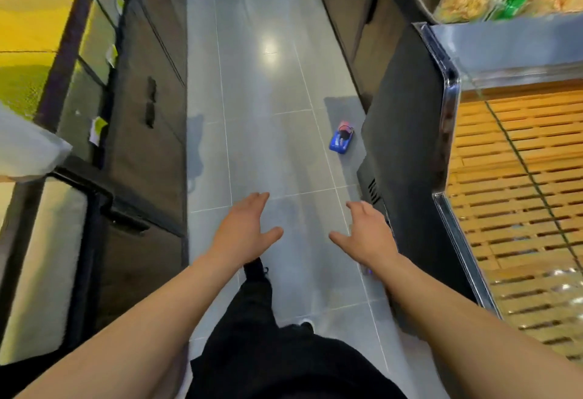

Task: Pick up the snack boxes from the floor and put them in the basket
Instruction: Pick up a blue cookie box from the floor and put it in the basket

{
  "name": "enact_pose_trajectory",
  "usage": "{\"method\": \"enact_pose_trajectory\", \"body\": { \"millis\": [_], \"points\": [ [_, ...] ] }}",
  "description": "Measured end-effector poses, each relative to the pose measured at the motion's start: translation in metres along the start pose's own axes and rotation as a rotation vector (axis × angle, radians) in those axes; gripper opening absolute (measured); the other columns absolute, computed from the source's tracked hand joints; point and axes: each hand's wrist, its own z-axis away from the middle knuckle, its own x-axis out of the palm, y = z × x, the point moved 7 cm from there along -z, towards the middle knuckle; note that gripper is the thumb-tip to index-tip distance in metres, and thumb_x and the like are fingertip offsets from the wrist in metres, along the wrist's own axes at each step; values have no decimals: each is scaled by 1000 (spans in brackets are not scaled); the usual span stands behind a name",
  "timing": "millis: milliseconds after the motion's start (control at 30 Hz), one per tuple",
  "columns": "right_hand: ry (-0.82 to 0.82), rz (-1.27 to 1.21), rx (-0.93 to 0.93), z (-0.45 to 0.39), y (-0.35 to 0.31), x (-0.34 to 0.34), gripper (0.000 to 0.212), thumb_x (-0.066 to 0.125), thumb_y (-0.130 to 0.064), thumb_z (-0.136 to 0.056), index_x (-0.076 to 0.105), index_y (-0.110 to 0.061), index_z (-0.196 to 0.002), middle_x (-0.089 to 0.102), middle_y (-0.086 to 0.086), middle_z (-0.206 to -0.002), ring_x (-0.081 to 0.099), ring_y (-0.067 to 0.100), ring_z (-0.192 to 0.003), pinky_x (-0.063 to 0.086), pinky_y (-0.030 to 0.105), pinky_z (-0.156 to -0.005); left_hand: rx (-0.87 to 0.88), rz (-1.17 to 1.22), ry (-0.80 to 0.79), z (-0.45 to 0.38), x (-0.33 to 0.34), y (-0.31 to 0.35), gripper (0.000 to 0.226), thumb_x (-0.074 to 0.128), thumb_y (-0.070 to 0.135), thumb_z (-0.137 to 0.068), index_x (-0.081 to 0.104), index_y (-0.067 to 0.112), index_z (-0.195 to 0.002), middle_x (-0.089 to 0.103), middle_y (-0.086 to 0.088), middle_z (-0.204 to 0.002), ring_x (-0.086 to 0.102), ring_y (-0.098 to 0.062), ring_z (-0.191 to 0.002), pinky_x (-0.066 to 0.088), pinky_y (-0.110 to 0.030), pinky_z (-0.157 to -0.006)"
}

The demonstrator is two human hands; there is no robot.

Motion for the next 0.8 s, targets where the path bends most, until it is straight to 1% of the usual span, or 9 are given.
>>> {"method": "enact_pose_trajectory", "body": {
  "millis": [100,200,333,400,500,600,633,733,800],
  "points": [
    [25,55,-28,-72,-8,-24,80,64,-54,-81,37,-14,-145,38,5,-150,36,26,-136,30,36,-113,51,-113,-36,-69,-14,-6,82,56,53,-87,17,21,-152,19,-6,-159,20,-26,-145,20,-37,-118],
    [2,118,-34,-142,-17,-41,80,62,-54,-83,35,-14,-146,36,5,-151,33,25,-139,25,33,-115,83,-149,-30,-147,-36,-10,82,56,52,-87,17,21,-152,18,-6,-159,20,-27,-144,19,-37,-118],
    [-44,138,30,-226,-24,-66,80,59,-56,-84,32,-15,-147,36,3,-151,33,24,-139,27,34,-116,141,-228,-101,-247,-64,-6,87,39,66,-80,16,24,-152,18,-4,-159,19,-27,-145,19,-39,-118],
    [-38,97,88,-262,-23,-81,81,61,-55,-83,33,-16,-147,37,3,-150,34,25,-138,29,36,-116,183,-263,-152,-295,-75,2,90,34,66,-74,19,23,-152,21,-5,-159,21,-28,-145,19,-41,-117],
    [-36,9,184,-307,-13,-100,80,61,-54,-82,33,-15,-147,35,3,-151,33,26,-138,29,37,-116,226,-303,-199,-365,-90,26,87,47,62,-75,29,20,-149,30,-5,-155,30,-30,-141,25,-41,-115],
    [-40,-53,251,-354,2,-111,79,62,-52,-83,33,-15,-147,35,3,-151,31,26,-139,28,36,-115,338,-335,-173,-432,-95,57,80,59,54,-72,49,10,-137,50,-12,-140,51,-35,-124,39,-42,-106],
    [-42,-80,281,-378,13,-114,78,62,-52,-84,33,-15,-147,35,3,-151,31,26,-139,28,36,-115,350,-353,-208,-464,-92,69,78,61,53,-74,47,12,-139,49,-10,-142,49,-34,-126,38,-41,-106],
    [-54,-122,298,-442,28,-121,80,62,-53,-83,31,-17,-148,33,2,-152,28,25,-141,27,38,-116,340,-374,-247,-538,-85,93,79,61,51,-83,28,21,-148,30,-1,-155,30,-28,-141,31,-39,-110],
    [-96,-142,320,-492,41,-129,82,62,-55,-83,29,-17,-148,32,1,-151,28,25,-141,26,38,-116,324,-362,-257,-591,-82,109,80,60,51,-84,24,23,-150,26,-2,-156,27,-28,-142,31,-40,-110]
  ]
}}
